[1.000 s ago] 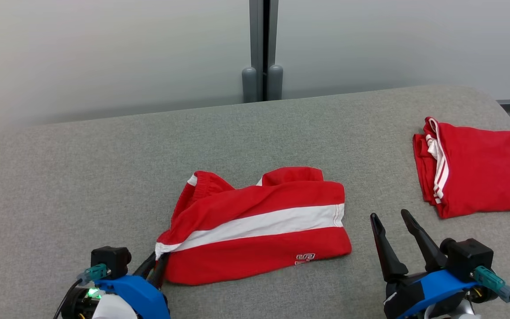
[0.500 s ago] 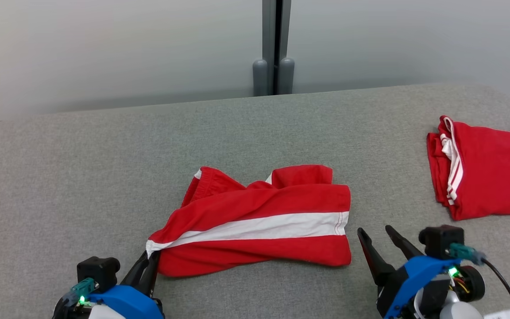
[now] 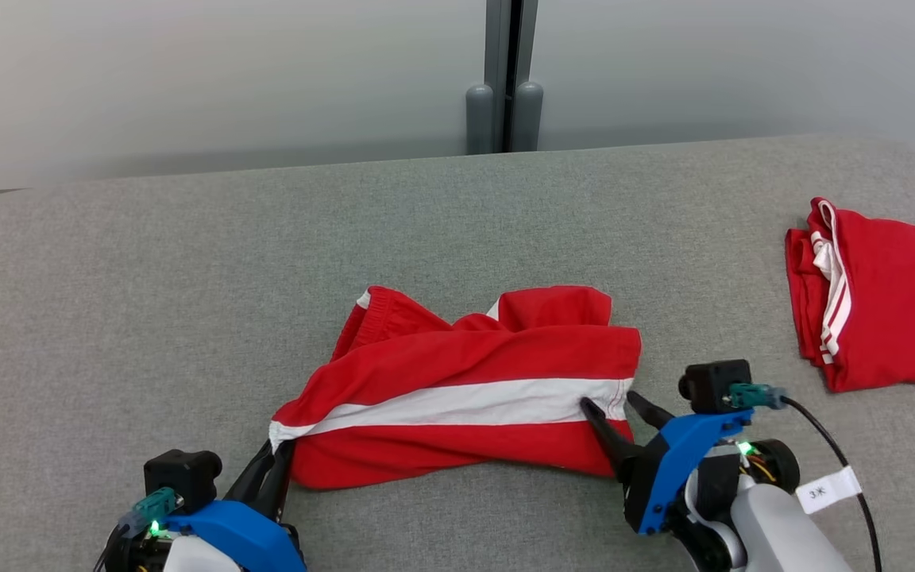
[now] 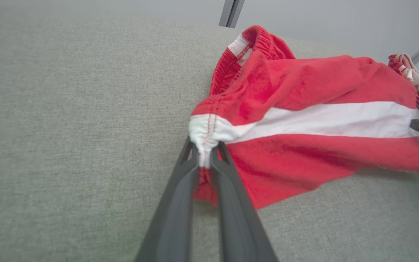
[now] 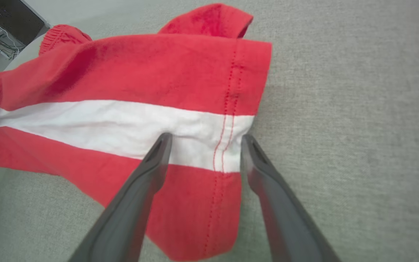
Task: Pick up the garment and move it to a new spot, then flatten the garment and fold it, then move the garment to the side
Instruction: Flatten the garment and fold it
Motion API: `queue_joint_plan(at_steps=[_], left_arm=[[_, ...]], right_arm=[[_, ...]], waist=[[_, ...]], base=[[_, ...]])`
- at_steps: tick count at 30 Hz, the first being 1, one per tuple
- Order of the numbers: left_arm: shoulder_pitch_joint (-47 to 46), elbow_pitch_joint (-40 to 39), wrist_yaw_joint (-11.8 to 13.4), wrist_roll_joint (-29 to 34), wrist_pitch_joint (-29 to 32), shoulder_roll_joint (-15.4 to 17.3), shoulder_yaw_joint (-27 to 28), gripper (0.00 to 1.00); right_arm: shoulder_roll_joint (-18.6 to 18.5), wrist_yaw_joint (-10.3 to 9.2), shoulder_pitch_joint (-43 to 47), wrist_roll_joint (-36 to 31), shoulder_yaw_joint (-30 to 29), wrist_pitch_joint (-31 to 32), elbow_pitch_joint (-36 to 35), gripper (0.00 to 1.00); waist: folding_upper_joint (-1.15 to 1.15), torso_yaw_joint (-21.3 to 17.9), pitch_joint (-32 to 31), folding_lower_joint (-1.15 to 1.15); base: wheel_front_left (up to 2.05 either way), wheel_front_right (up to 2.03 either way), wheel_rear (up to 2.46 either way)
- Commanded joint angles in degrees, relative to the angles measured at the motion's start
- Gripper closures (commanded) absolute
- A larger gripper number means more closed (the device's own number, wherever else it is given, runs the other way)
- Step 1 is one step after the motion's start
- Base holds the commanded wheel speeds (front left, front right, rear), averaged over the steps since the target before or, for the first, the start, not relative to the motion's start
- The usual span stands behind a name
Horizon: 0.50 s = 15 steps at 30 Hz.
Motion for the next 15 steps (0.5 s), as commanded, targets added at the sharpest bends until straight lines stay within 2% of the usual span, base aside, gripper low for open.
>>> queue_joint_plan(at_steps=[1, 8, 15], left_arm=[[-0.76, 0.16, -0.13, -0.22, -0.27, -0.02, 0.09, 1.00], [-1.13, 0.81, -0.02, -0.79, -0.72, 0.51, 0.57, 1.00], [-0.51, 0.70, 0.35, -1.15, -1.00, 1.04, 0.84, 1.00]], right_arm=[[-0.11, 0.03, -0.98, 0.33, 0.14, -0.60, 0.50, 0.00], [-0.12, 0.03, -3.36, 1.21, 3.96, -3.96, 4.03, 0.00], [-0.09, 0.03, -3.67, -0.06, 0.61, -5.47, 7.07, 0.00]], waist=[[0.00, -0.06, 0.10, 0.00], [0.00, -0.41, 0.61, 0.00], [0.00, -0.76, 0.54, 0.00]], base=[[0.00, 0.00, 0.00], [0.00, 0.00, 0.00], [0.00, 0.00, 0.00]])
